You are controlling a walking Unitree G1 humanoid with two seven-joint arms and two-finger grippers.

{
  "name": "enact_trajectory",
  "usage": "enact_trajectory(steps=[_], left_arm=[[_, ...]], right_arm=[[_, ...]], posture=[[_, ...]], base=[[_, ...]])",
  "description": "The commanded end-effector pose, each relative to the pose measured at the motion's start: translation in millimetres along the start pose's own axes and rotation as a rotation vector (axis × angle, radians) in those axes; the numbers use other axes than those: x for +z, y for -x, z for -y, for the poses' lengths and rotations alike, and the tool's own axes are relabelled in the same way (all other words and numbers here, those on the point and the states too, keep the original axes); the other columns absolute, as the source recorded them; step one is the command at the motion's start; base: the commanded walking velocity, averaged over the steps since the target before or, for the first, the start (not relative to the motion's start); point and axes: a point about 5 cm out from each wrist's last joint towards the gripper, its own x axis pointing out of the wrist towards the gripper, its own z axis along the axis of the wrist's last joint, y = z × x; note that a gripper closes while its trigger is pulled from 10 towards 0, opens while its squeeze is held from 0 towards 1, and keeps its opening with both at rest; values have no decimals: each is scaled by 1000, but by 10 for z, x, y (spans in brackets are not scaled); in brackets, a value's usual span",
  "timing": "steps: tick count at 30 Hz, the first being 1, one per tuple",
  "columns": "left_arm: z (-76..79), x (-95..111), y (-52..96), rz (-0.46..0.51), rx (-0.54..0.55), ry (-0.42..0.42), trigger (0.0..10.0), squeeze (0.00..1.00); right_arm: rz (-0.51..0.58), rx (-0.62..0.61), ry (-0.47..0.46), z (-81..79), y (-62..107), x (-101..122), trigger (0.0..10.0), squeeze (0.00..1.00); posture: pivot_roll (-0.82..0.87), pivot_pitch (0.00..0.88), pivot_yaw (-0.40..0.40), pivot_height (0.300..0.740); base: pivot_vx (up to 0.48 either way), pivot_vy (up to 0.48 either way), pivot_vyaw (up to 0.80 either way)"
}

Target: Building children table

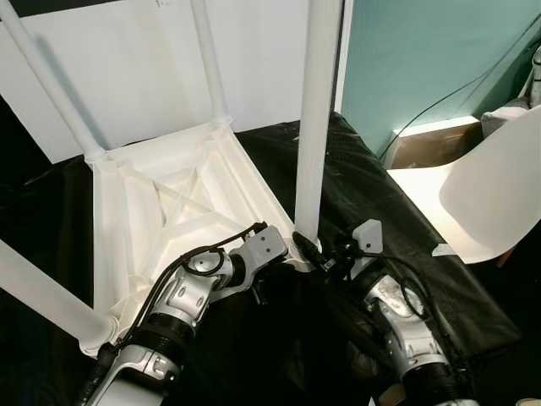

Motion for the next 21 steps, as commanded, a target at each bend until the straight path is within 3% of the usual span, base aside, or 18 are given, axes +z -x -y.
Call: enact_trajectory(steps=[1, 3, 4, 5, 6, 8, 9, 12, 13, 21], left_arm=[[296, -421, -78, -94, -71, 150, 10000, 0], [300, -417, -86, -94, -76, 148, 10000, 0], [297, -405, -95, -92, -78, 146, 10000, 0], [297, -405, -95, -92, -78, 146, 10000, 0], [290, -396, -99, -91, -77, 145, 10000, 0], [290, -396, -99, -91, -77, 145, 10000, 0], [284, -400, -93, -91, -77, 144, 10000, 0], [289, -410, -88, -93, -77, 145, 10000, 0], [292, -412, -90, -93, -77, 146, 10000, 0], [288, -394, -104, -88, -73, 147, 10000, 0]], right_arm=[[49, -133, 12, 195, 5, 112, 0, 0], [52, -143, 18, 197, -10, 121, 0, 0], [42, -115, 16, 160, -34, 110, 3216, 0], [42, -115, 16, 160, -34, 110, 3216, 0], [21, -89, 3, 119, -53, 91, 10000, 0], [21, -89, 3, 119, -53, 91, 10000, 0], [-15, 40, -77, 25, -119, 49, 10000, 1000], [-44, 129, -93, -37, -144, 42, 10000, 1000], [-58, 179, -75, -33, -153, 38, 10000, 0], [-105, 426, -21, 143, -179, 42, 10000, 0]], posture=[[1, 0, 23, 740], [-2, 0, 27, 740], [1, 0, 27, 740], [1, 0, 27, 740], [0, 0, 28, 740], [0, 0, 28, 740], [-2, 0, 28, 740], [-1, 0, 25, 740], [0, 0, 24, 740], [5, 0, 20, 740]], base=[[0, 0, 0], [0, 0, 0], [0, 0, 0], [0, 0, 0], [0, 0, 0], [0, 0, 0], [0, 0, 0], [0, 0, 0], [0, 0, 0], [0, 0, 0]])
